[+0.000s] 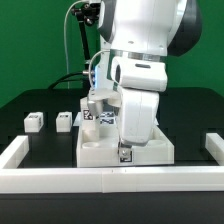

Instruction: Assemble square table

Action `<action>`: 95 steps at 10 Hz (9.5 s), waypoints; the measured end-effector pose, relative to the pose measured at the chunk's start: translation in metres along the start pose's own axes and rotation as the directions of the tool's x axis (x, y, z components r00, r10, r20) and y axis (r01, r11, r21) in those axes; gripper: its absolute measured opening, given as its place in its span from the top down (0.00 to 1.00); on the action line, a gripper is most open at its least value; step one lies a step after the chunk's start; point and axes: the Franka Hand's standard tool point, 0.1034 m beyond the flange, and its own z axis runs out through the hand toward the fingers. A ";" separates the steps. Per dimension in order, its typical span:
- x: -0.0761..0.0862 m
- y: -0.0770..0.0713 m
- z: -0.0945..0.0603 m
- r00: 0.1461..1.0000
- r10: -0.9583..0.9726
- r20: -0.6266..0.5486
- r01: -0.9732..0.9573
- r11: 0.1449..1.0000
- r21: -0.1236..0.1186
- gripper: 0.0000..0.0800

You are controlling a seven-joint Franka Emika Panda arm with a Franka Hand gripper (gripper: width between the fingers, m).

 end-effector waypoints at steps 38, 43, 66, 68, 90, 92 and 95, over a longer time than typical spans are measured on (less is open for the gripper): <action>0.018 0.005 -0.076 0.908 0.413 0.076 -0.420 0.891 0.172 0.19; -0.013 -0.009 -0.070 0.521 0.837 0.169 -0.854 0.513 0.089 0.19; -0.112 -0.137 -0.025 0.000 0.928 0.371 -0.987 -0.059 0.148 0.19; -0.112 -0.171 -0.013 -0.016 0.922 0.386 -0.986 -0.078 0.146 0.19; -0.109 -0.225 0.013 0.115 0.702 0.703 -0.983 -0.024 0.184 0.49; -0.109 -0.225 0.013 0.116 0.703 0.702 -0.982 -0.023 0.185 0.64; -0.109 -0.225 0.013 0.116 0.703 0.702 -0.982 -0.023 0.185 0.64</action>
Offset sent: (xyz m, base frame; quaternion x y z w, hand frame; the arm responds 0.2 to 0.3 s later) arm 0.0254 0.0468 0.0096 0.0378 0.0297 0.0518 0.9975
